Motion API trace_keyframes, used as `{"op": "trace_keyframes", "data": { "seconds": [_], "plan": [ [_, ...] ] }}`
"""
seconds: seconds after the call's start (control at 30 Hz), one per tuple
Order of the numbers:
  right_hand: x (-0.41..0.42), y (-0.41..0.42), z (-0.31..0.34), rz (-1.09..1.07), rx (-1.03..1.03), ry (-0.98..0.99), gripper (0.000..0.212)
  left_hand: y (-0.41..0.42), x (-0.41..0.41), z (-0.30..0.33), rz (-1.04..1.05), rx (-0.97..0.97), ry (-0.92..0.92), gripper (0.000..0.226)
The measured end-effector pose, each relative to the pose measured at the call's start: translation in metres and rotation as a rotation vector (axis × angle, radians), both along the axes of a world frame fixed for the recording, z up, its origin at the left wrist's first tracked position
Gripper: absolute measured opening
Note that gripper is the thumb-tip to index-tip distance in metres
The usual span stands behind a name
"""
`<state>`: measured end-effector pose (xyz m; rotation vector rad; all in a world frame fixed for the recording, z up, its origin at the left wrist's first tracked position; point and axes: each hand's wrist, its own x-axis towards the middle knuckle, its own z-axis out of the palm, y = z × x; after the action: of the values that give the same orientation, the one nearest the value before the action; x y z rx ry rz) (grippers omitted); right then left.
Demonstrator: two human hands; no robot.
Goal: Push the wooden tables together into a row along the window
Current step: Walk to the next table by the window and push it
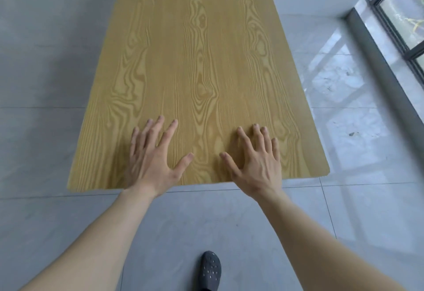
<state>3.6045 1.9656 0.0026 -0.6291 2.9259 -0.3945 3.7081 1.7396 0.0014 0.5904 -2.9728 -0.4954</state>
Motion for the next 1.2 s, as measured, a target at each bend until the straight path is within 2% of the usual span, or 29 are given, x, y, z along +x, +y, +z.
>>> {"op": "trace_keyframes", "data": {
  "seconds": [0.23,0.43,1.2],
  "plan": [
    [0.005,-0.004,-0.028,-0.069,-0.021,0.177,0.08,0.005,0.006,-0.027,0.033,-0.058,0.046,0.083],
    [0.004,-0.005,-0.033,-0.088,-0.034,0.229,0.077,0.005,0.005,-0.027,0.022,-0.069,0.063,0.084],
    [-0.057,-0.043,-0.037,-0.106,-0.082,0.259,0.077,-0.032,-0.057,-0.027,0.016,-0.107,0.069,0.082]
  ]
}}
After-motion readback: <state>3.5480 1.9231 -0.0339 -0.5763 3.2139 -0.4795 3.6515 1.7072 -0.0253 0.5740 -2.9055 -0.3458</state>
